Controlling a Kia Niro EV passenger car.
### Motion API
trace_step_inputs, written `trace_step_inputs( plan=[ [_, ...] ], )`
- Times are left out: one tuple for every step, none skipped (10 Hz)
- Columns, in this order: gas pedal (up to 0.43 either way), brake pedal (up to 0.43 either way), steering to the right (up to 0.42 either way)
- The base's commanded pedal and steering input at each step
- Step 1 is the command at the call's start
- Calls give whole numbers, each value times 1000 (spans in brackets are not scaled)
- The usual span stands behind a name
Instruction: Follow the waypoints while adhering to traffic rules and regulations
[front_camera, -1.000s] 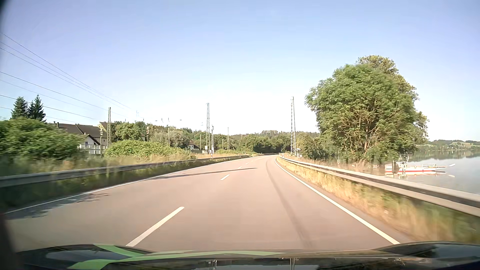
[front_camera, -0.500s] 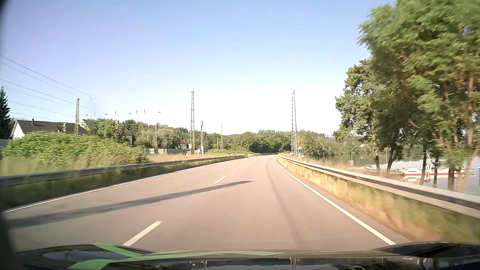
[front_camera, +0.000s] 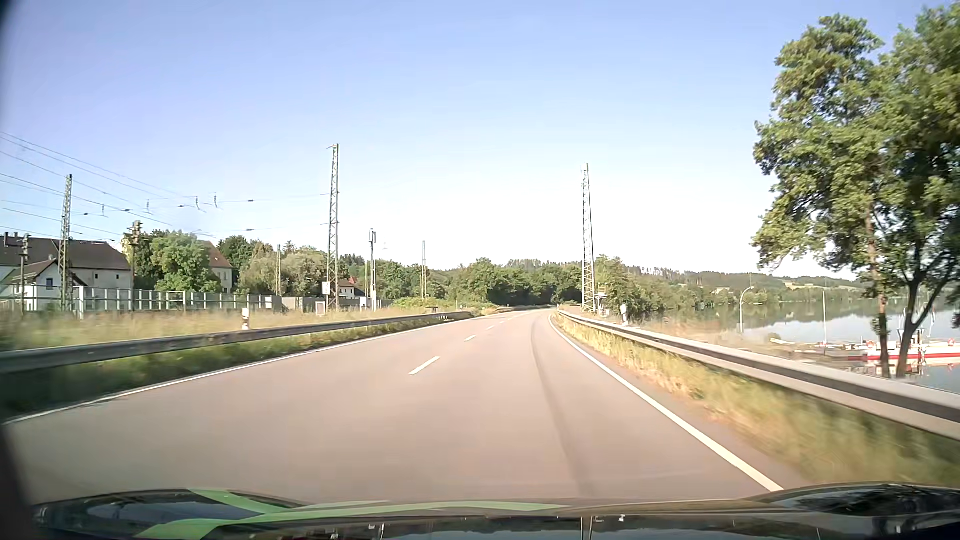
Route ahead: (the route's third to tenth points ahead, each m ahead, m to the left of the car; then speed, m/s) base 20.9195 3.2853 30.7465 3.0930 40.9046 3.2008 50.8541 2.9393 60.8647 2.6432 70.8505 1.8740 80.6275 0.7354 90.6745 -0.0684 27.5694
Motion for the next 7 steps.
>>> trace_step_inputs(
  plan=[
    [228,0,5],
    [228,0,6],
    [240,0,5],
    [240,0,5],
    [240,0,5],
    [228,0,4],
    [197,0,4]
  ],
)
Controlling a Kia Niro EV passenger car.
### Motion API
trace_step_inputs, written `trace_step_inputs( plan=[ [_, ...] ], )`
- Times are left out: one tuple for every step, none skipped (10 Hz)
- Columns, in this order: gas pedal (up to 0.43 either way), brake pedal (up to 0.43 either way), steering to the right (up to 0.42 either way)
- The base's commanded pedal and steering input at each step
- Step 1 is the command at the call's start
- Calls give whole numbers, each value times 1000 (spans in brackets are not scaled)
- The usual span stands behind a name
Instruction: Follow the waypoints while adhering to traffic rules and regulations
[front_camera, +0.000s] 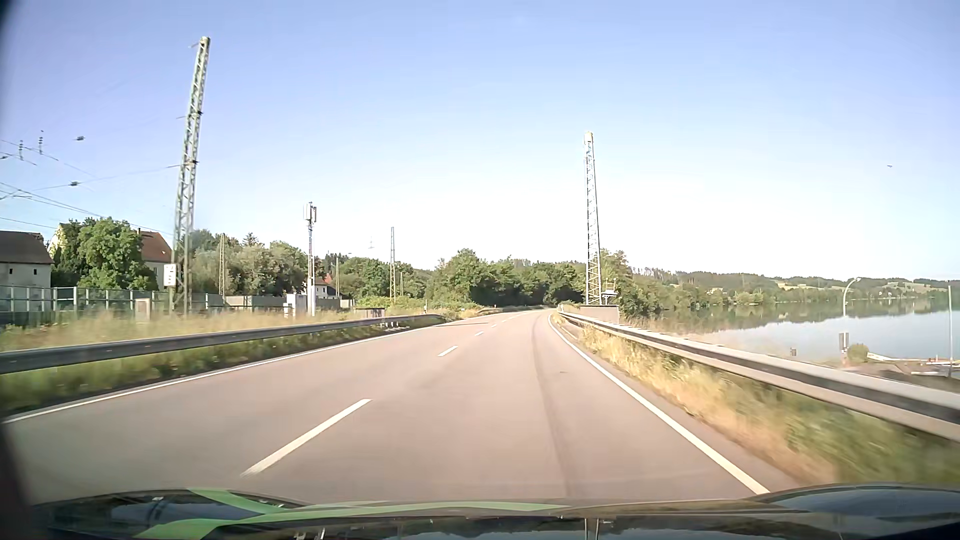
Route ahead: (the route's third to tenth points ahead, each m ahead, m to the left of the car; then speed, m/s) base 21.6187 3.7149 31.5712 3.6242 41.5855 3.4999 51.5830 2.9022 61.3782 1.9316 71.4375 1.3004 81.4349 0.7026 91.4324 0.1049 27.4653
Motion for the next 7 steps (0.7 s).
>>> trace_step_inputs(
  plan=[
    [197,0,4],
    [197,0,4],
    [197,0,5],
    [209,0,4],
    [228,0,4],
    [248,0,5],
    [268,0,5]
  ],
)
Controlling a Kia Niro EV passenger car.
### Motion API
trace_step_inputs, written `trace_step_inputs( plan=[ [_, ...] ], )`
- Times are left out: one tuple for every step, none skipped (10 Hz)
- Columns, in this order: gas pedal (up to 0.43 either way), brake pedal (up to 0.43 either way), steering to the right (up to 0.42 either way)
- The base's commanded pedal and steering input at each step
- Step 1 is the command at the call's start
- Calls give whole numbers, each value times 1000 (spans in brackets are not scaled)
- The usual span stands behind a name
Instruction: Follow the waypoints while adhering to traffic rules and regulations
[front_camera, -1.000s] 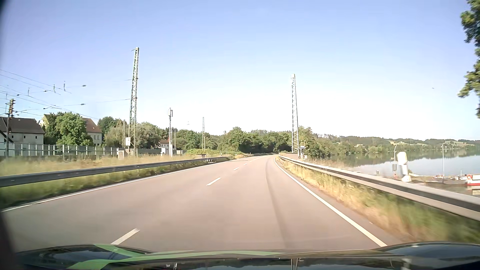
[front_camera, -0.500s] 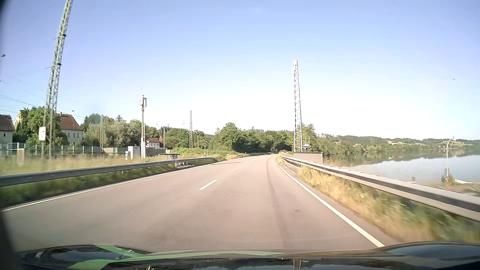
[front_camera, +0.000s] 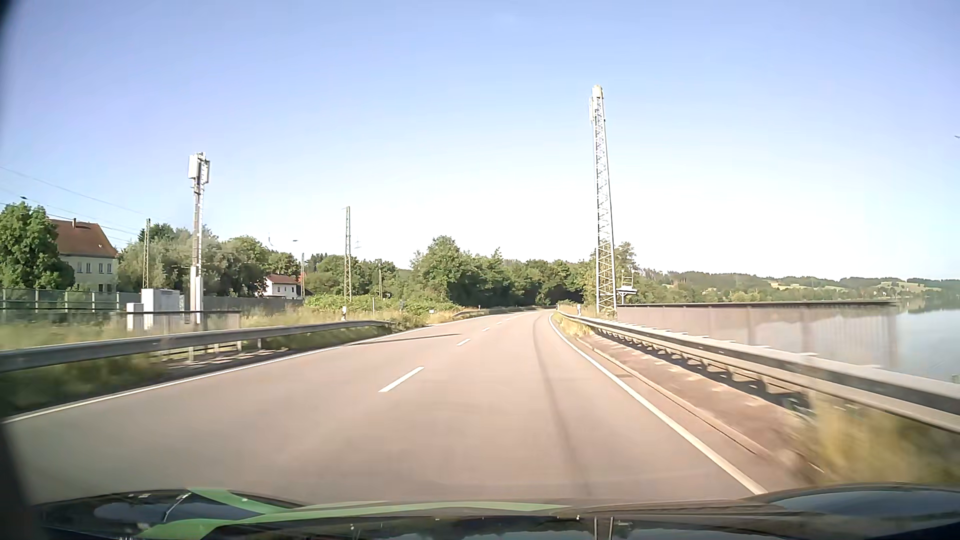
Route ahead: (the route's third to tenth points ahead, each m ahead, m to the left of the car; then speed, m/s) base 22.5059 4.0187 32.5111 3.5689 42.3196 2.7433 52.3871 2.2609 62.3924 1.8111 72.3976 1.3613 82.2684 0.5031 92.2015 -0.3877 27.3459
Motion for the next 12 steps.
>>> trace_step_inputs(
  plan=[
    [268,0,5],
    [280,0,4],
    [299,0,4],
    [299,0,5],
    [311,0,5],
    [311,0,5],
    [299,0,5],
    [299,0,5],
    [280,0,5],
    [268,0,5],
    [268,0,6],
    [260,0,6]
  ],
)
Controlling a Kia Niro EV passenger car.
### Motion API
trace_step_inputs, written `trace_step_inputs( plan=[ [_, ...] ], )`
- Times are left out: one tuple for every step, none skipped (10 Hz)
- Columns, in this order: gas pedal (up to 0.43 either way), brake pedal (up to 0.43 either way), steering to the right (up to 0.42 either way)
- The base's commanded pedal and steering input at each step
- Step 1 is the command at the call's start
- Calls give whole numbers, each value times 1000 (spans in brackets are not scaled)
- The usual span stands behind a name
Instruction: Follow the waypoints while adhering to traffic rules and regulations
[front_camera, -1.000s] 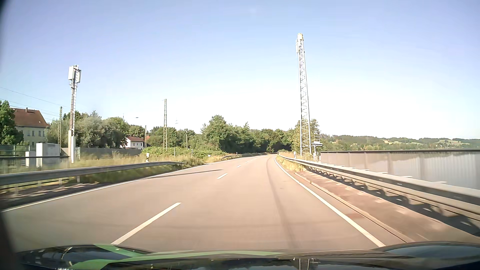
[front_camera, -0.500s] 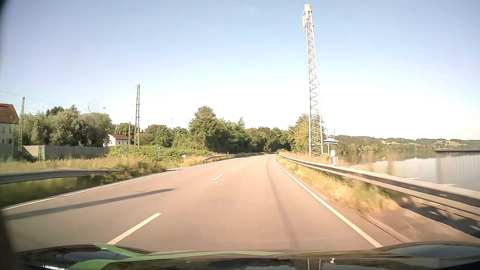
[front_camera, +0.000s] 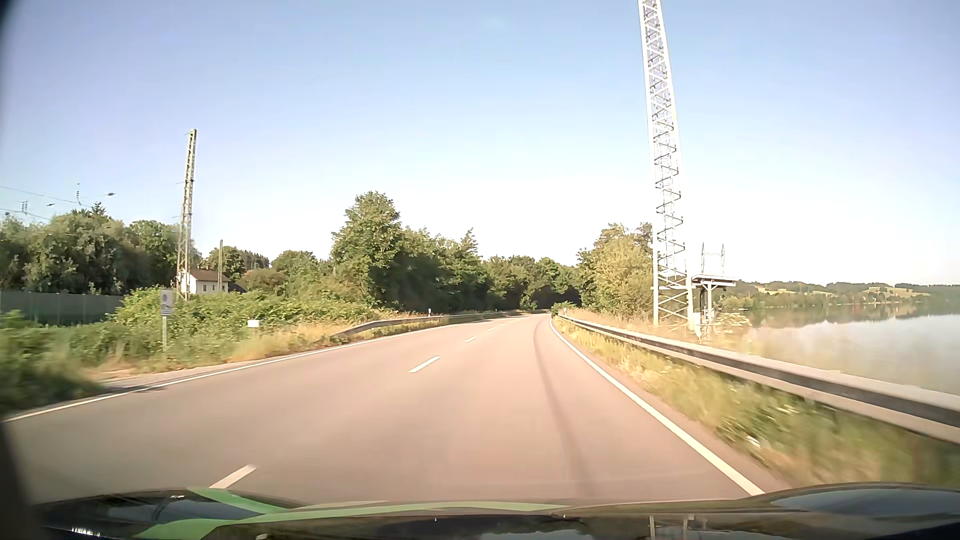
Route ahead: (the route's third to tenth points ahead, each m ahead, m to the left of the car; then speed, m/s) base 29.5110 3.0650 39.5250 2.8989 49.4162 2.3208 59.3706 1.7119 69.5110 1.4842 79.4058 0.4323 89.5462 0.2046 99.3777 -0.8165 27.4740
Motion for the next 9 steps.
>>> trace_step_inputs(
  plan=[
    [260,0,6],
    [260,0,6],
    [268,0,6],
    [268,0,6],
    [268,0,6],
    [268,0,6],
    [260,0,6],
    [260,0,6],
    [248,0,6]
  ],
)
